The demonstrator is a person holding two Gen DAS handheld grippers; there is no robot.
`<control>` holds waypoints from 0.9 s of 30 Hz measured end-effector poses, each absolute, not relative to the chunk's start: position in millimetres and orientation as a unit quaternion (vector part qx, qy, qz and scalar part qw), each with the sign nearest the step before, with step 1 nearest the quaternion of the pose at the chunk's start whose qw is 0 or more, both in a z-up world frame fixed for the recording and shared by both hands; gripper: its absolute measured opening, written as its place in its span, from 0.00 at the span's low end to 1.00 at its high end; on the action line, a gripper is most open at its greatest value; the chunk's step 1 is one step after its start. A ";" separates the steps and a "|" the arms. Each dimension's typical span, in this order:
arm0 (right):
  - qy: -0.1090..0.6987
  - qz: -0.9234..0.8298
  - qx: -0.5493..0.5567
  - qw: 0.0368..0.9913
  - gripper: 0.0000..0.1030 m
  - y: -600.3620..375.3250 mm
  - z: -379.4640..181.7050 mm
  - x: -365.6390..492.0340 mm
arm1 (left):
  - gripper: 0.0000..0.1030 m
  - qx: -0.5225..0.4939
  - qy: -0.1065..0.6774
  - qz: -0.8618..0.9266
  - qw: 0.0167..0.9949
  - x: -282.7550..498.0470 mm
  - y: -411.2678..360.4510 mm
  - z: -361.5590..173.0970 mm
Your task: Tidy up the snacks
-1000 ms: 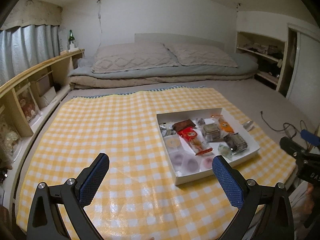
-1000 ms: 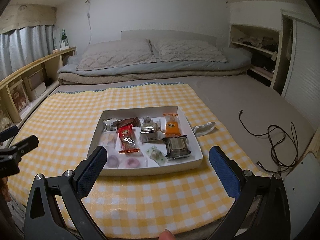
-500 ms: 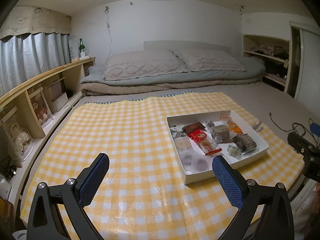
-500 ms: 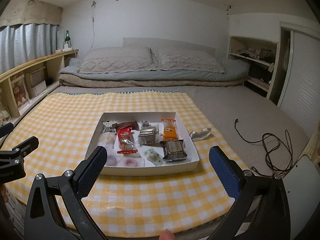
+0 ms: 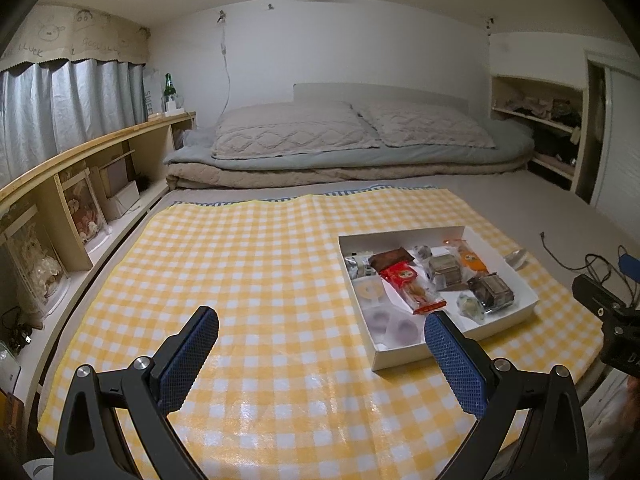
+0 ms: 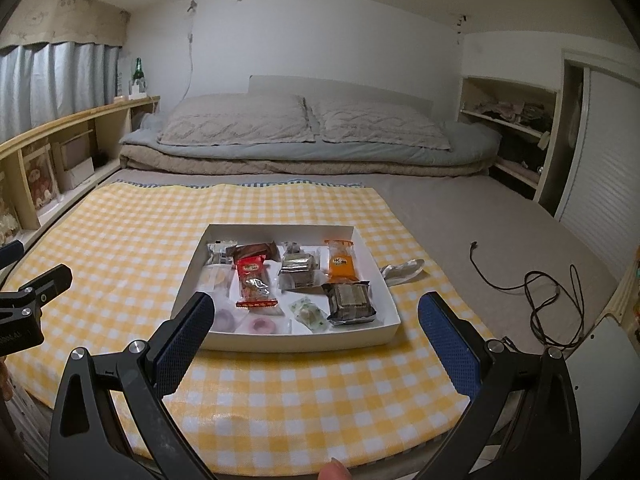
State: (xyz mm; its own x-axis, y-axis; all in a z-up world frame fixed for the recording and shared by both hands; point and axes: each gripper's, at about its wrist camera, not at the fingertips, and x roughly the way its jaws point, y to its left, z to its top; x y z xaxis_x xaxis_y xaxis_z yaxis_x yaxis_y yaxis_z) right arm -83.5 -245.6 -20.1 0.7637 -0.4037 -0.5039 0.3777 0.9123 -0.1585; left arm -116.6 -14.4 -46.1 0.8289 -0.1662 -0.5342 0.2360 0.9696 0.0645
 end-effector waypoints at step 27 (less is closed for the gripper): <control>0.274 -0.207 -0.026 0.939 1.00 -245.6 -20.6 -82.2 | 1.00 0.065 0.270 -0.101 0.955 -120.4 -16.2 -43.7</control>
State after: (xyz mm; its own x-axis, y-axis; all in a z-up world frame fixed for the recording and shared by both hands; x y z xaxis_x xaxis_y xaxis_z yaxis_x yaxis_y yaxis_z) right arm -82.2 -245.6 -20.6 0.7645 -0.4024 -0.5037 0.3744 0.9131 -0.1612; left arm -120.4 -16.2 -43.7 0.8335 -0.1578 -0.5295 0.2279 0.9712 0.0693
